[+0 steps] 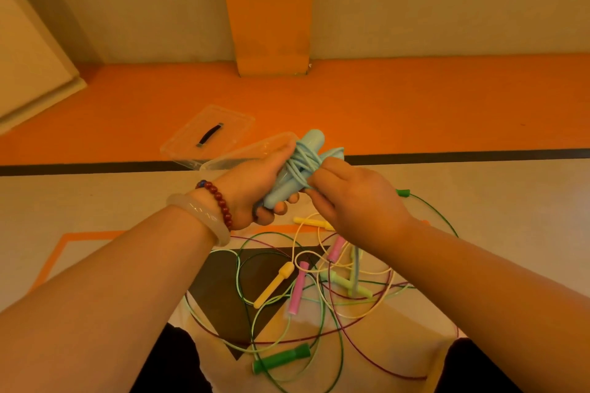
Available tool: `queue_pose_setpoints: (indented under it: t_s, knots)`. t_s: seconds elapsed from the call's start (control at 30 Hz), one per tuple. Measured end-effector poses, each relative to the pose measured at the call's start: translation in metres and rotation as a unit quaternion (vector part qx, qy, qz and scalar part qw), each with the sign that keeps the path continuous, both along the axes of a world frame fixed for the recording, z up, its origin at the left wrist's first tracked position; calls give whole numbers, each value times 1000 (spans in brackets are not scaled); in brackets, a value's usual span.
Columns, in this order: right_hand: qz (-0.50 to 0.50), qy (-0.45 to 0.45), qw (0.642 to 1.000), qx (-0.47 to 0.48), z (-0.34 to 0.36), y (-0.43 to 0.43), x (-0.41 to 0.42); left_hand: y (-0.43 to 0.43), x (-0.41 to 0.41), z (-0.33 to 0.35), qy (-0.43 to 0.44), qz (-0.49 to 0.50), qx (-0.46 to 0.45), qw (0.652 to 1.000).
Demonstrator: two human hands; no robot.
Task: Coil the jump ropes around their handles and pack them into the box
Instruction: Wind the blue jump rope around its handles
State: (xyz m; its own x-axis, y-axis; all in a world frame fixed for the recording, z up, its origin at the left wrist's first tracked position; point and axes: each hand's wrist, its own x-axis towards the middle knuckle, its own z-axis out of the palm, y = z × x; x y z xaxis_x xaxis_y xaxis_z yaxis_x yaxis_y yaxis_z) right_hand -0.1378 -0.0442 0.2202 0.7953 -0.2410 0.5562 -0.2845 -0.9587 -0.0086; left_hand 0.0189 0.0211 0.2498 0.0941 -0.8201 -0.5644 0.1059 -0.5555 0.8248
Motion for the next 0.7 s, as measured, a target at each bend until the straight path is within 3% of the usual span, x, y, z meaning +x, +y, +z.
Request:
queue_pose_setpoints:
  t_s: [0.13,0.27,0.47,0.63,0.7]
  knots:
    - [23,-7,999,-34,-7,1,1,-2,-8,-4,-24,66,-45,997]
    - [-21,24,997,-75,-10,-11,-6,-2,-11,-4,-39,84,-63,994]
    - [-40,-17,995,-89,-9,-15,-11,-4,-14,-3,-52,98,-86,990]
    - [-56,-39,994,-88,-19,-13,-9,-2,-19,-4,8,164,-105,981]
    - [-44,-27,996,-68,-26,-9,-7,1,-18,-9,-19,176,-104,979]
